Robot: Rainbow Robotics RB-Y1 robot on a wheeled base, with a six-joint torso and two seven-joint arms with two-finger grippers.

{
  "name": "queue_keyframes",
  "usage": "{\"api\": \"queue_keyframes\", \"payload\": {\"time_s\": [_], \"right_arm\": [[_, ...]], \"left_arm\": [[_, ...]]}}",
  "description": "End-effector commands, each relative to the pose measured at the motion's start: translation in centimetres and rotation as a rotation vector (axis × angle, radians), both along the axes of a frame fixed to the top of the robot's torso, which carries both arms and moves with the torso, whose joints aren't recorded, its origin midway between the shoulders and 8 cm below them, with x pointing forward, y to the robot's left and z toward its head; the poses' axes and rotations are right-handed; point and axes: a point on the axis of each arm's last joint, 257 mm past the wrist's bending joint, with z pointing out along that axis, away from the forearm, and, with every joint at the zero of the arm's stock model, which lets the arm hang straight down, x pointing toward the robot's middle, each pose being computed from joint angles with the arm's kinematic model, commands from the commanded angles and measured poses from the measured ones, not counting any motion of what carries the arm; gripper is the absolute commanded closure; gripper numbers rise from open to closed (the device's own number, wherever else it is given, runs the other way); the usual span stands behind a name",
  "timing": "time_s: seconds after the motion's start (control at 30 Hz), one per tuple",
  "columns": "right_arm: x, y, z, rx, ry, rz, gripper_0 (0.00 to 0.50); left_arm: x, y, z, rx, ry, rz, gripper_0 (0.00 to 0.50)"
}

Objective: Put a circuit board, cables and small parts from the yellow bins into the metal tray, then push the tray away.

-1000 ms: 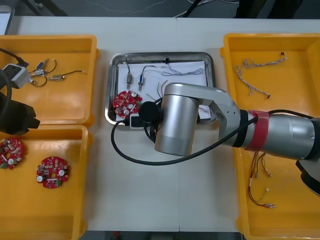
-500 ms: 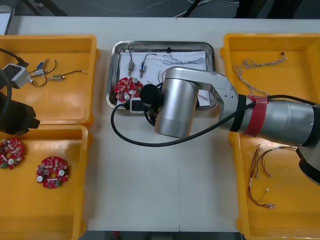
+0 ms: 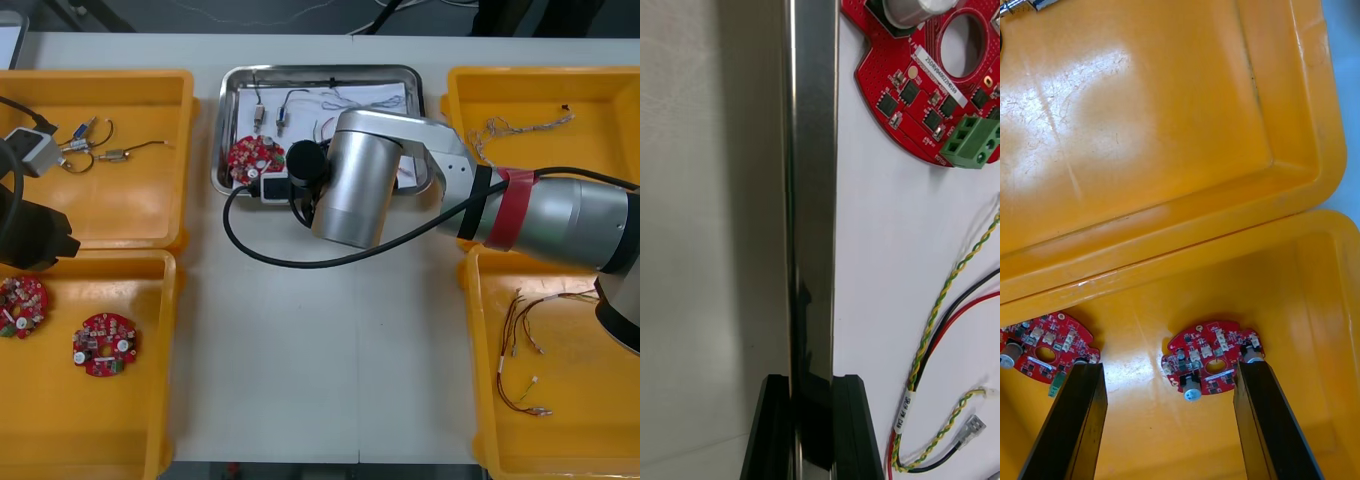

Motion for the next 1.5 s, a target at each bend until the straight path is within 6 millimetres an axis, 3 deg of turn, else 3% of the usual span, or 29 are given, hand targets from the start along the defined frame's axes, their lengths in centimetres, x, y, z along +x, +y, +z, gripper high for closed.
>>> {"api": "queue_keyframes", "payload": {"time_s": [0.03,0.43,1.0,1.5], "right_arm": [[1.7,2.8,4.5,0.032,-0.071,0.060,0.500],[4.5,2.4,6.3,0.010,-0.122,0.069,0.500],[6.8,2.8,8.3,0.026,-0.178,0.097,0.500],[7.5,2.4,7.4,0.060,-0.152,0.063,0.485]], "left_arm": [[-0.6,1.5,1.1,0.019,-0.020,0.049,0.000],[-0.6,1.5,1.1,0.019,-0.020,0.049,0.000],[-0.6,1.5,1.1,0.019,-0.020,0.049,0.000],[-0.6,1.5,1.1,0.019,-0.020,0.049,0.000]]}}
